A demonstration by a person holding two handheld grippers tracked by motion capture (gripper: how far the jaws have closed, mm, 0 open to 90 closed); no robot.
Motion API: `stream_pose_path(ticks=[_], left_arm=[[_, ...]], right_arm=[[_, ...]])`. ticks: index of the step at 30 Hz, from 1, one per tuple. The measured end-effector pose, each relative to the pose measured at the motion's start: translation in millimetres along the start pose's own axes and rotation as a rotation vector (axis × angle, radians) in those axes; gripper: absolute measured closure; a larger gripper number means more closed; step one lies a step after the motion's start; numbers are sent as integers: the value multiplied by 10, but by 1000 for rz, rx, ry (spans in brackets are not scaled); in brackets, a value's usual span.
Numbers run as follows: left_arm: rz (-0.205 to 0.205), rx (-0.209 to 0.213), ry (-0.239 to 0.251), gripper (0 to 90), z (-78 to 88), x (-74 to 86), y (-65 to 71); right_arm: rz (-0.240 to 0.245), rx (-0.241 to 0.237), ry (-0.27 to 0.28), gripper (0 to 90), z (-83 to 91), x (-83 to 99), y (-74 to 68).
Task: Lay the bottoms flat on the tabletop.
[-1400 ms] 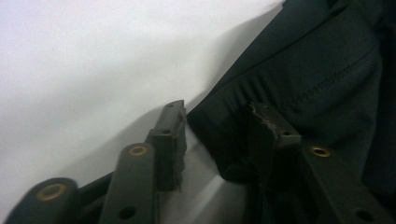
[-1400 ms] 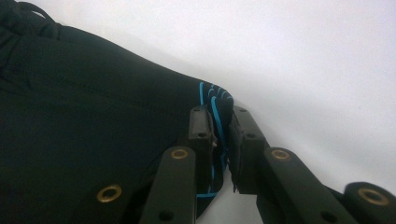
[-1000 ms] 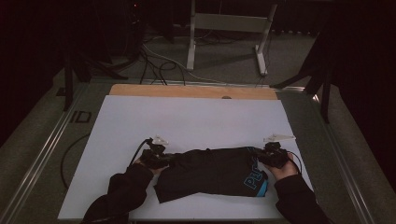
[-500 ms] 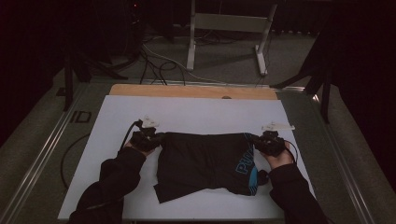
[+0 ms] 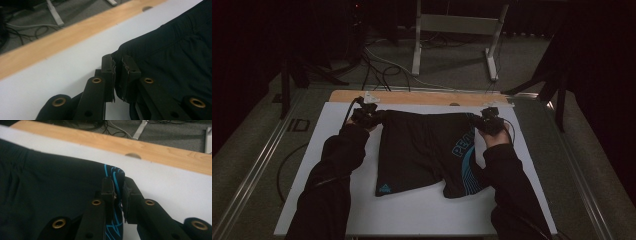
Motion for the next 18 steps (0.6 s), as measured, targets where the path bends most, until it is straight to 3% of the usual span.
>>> stream_pose_path(ticks=[4,5,6,7,8,10,14,18], left_arm=[[-4,-41,20,810,-89,-68,-72],[22,-46,14,756,-112,-58,-83],[78,-29,5,634,-142,-44,-74],[125,0,-18,426,-171,-18,-51],[129,25,-35,295,-190,16,-19],[99,49,-49,152,-201,69,42],[105,81,-46,61,-173,97,113],[106,111,-21,15,-76,71,169]], right_arm=[[-10,31,5,760,-124,-143,34],[-18,31,18,631,-148,-164,30],[-29,23,23,504,-173,-177,20],[-44,19,11,387,-203,-174,7],[-40,11,11,338,-219,-173,-12],[-11,9,7,238,-226,-154,-33],[-7,-49,-8,139,-217,-88,-66],[-2,-60,-9,140,-163,-54,-72]])
Point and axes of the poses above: each handheld gripper's, and its own axes: z roughly backward along the jaws, x roughly out of its underside, y roughly to its right, the point moved 7 cm from there along -z, roughly forward along the jaws, and after that the axes turned 3 degrees about -x, right-handed, at the moved point
